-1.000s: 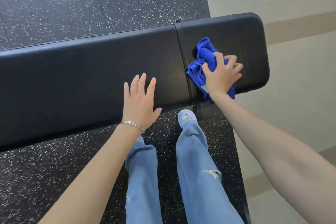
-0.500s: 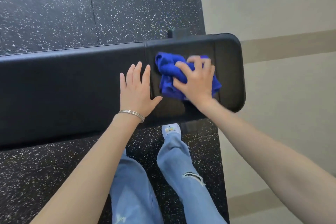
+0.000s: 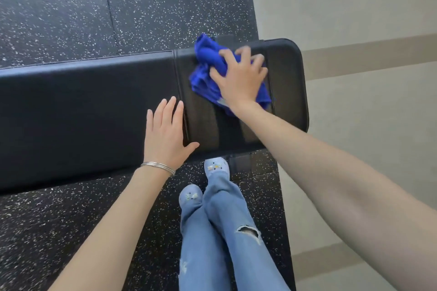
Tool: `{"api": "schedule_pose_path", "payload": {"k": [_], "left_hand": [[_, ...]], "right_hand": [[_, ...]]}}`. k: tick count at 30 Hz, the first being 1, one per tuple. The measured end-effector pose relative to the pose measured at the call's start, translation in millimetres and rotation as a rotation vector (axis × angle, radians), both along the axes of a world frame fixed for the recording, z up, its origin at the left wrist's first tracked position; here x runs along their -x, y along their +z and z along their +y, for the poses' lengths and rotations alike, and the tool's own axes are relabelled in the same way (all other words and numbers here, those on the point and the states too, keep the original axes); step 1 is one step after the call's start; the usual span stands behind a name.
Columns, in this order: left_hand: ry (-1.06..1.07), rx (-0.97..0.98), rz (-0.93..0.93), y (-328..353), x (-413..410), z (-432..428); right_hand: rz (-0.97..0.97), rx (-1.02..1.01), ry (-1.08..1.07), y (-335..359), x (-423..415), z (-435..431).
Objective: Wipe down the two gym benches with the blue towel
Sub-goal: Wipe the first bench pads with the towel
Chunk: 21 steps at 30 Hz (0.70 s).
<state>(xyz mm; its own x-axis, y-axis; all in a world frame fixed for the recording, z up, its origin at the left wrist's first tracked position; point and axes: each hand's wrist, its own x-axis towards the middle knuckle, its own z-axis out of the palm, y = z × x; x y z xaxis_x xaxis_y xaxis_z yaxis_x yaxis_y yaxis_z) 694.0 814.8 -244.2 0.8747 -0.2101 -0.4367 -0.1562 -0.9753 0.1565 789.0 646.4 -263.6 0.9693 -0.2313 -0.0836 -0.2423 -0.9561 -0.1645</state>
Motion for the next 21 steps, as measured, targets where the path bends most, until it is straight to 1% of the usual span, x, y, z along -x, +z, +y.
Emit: {"api": "schedule_pose_path", "payload": {"k": [1, 2, 3, 6, 8, 9, 11, 14, 16, 18, 21], "left_hand": [[0.007, 0.006, 0.002, -0.3, 2.1, 2.2], [0.011, 0.014, 0.005, -0.6, 4.2, 4.0], [0.007, 0.02, 0.005, -1.1, 6.3, 6.3], [-0.029, 0.02, -0.006, -2.8, 13.3, 14.8], [-0.039, 0.018, -0.012, -4.8, 16.2, 20.5], [-0.041, 0.018, -0.009, -5.1, 16.4, 22.4], [-0.046, 0.018, -0.014, -5.1, 15.7, 26.3], [-0.08, 0.034, -0.036, -4.4, 15.7, 29.1], [-0.098, 0.03, -0.029, -5.5, 19.4, 30.6], [-0.095, 0.035, -0.026, -8.6, 25.7, 30.5], [-0.09, 0.058, -0.028, -9.5, 35.7, 27.5]], "right_hand": [[0.02, 0.0, -0.087, -1.0, -13.0, 18.9], [0.03, 0.004, -0.113, -2.3, -23.3, 37.3], [0.039, 0.013, -0.081, -3.8, -30.8, 54.4], [0.087, 0.047, 0.128, -6.6, -43.7, 88.0], [0.115, 0.038, 0.223, -7.3, -54.1, 84.7], [0.121, 0.03, 0.235, -8.1, -57.9, 75.4], [0.122, 0.012, 0.178, -9.1, -62.5, 47.2], [0.118, 0.061, -0.044, -6.5, -60.3, -8.3], [0.111, 0.103, -0.129, -1.1, -49.8, -31.9], [0.077, 0.101, -0.179, -0.4, -30.8, -37.5], [0.004, 0.081, -0.273, -4.6, 14.2, -23.2]]}}
